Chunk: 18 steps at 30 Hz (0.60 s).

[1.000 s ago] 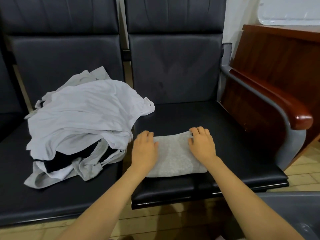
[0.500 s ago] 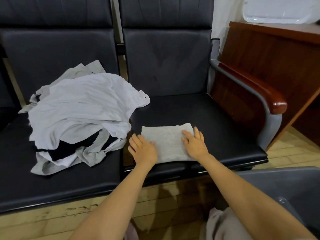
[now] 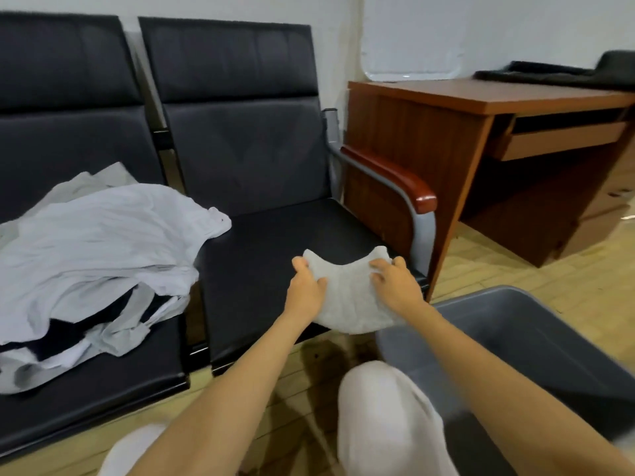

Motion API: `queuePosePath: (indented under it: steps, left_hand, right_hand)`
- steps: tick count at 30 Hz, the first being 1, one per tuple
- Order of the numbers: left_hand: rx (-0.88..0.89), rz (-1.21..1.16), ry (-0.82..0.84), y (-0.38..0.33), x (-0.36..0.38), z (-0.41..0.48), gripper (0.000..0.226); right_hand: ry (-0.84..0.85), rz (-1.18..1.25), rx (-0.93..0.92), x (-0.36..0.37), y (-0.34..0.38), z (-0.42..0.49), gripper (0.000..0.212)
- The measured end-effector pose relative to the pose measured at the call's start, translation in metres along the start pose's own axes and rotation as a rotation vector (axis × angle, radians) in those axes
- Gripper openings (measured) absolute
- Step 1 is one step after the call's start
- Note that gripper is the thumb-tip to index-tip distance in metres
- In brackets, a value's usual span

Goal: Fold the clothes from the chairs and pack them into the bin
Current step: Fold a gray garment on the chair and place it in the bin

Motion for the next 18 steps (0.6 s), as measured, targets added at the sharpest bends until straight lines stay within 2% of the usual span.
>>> queuePosePath:
  steps: [4, 7, 13, 18]
  left_hand:
    - [0.146, 0.151, 0.245, -0.054, 0.107, 0.023, 0.03]
    - [0.177, 0.305, 0.464, -0.065, 0.204, 0.036, 0.023]
    - [0.188, 0.524, 0.779, -0.06, 0.372, 0.052, 0.039]
    - [0.175, 0.648, 0.941, -0.029, 0.477, 0.063, 0.049]
  right_hand:
    - [-0.105, 0.067, 0.156, -0.039, -0.103, -0.026, 0.033]
    - [-0.121, 0.104, 0.271, -0.037, -0.185, -0.046, 0.032]
    - [-0.053, 0.188, 0.586, 0.009, -0.33, -0.079, 0.037]
    - [0.063, 0.243, 0.78, 0.062, -0.416, -0.093, 0.046]
Point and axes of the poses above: each hand's wrist, its own z-axis towards the middle knuckle, its own x-axis out of the palm, y = z × x, the point moved 9 cm from there along z, towards the middle knuckle, and after that the axes turned 5 degrees about y, right-handed, at the moved point
